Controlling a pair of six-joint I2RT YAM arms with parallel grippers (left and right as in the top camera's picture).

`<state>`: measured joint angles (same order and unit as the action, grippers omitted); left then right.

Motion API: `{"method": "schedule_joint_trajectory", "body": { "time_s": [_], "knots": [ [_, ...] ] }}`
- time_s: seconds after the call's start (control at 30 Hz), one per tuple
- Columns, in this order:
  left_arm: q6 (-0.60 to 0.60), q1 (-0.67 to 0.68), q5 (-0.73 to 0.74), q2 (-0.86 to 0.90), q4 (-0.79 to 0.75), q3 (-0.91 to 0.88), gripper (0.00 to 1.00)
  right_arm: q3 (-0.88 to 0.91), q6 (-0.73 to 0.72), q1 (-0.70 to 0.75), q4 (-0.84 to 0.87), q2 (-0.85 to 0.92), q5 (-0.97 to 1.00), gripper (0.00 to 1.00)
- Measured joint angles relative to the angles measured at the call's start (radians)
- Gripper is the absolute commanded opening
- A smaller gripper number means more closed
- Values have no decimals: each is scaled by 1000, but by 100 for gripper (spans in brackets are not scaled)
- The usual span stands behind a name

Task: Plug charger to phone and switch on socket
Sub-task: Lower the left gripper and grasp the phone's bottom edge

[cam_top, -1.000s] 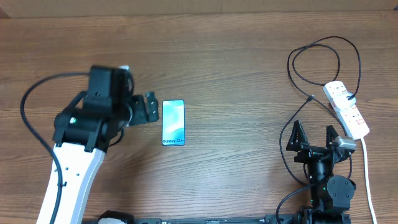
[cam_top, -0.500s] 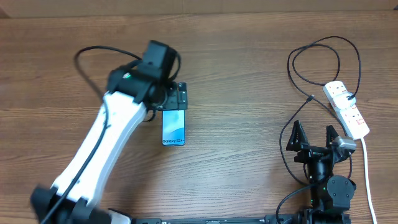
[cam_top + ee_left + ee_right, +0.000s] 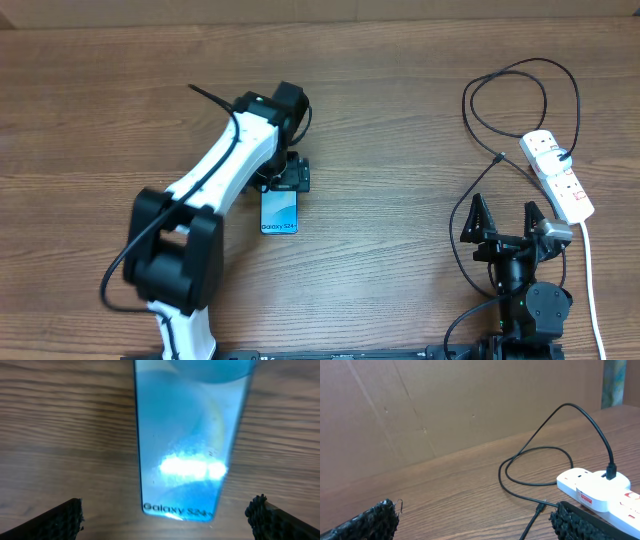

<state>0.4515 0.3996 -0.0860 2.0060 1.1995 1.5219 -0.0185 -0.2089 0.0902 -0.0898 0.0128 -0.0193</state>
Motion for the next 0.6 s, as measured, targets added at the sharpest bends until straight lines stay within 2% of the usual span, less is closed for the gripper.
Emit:
{"method": "schedule_joint_trajectory", "body": {
  "time_s": [0.2, 0.6],
  "knots": [
    [-21, 0, 0, 81, -3, 0, 100, 0, 0, 0, 0, 0, 0, 100],
    [-80, 0, 48, 85, -44, 0, 100, 0, 0, 0, 0, 0, 0, 100]
  ]
}}
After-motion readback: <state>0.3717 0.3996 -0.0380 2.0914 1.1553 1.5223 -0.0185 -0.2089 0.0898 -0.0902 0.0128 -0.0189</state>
